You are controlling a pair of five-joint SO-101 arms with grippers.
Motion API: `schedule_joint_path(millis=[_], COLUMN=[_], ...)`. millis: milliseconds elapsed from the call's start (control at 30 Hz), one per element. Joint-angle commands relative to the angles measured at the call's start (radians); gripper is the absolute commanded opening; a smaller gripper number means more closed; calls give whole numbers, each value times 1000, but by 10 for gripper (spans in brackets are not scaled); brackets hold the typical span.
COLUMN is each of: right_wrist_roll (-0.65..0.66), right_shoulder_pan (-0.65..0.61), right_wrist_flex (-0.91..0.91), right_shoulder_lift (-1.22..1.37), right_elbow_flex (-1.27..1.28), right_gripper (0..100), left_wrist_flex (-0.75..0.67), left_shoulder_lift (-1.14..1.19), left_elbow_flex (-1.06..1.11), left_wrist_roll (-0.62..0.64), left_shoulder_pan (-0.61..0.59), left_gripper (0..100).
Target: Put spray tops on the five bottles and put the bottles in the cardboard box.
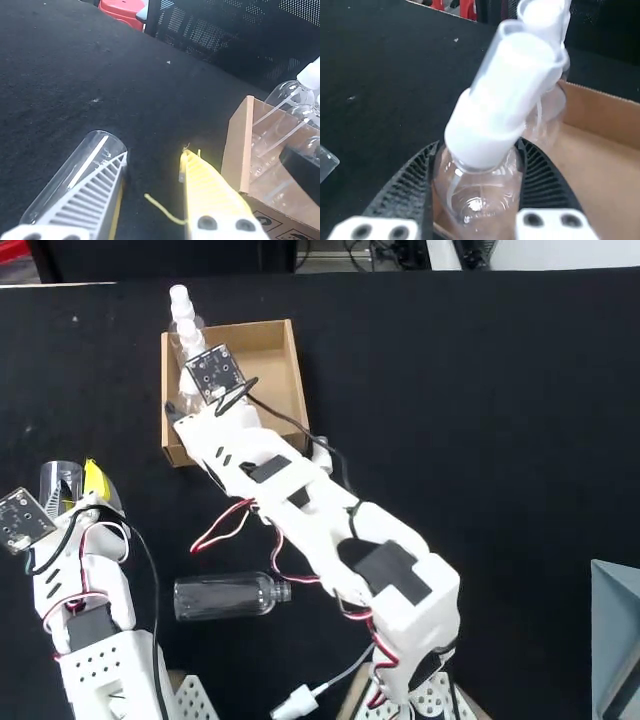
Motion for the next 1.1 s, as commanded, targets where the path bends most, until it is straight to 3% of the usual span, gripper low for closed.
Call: schedule_joint_path(millis=[0, 367, 633, 1067], right_wrist_roll=[11, 11, 68, 71], right_shoulder_pan=[-15, -17, -23, -21], right_wrist_flex=[-29, -29, -21, -20], right_shoulder_lift=[-5, 38, 62, 54], right_elbow_flex=[-74, -74, -70, -68], right_gripper=[124, 126, 272, 277], left_wrist_flex=[-25, -25, -25, -25], left_shoulder_lift=[-17, -17, -17, -17], left_elbow_flex=[2, 2, 2, 2], left_wrist_roll=[-2, -2, -2, -2], left_shoulder_pan=[4, 4, 4, 4], left_gripper=[156, 156, 156, 156])
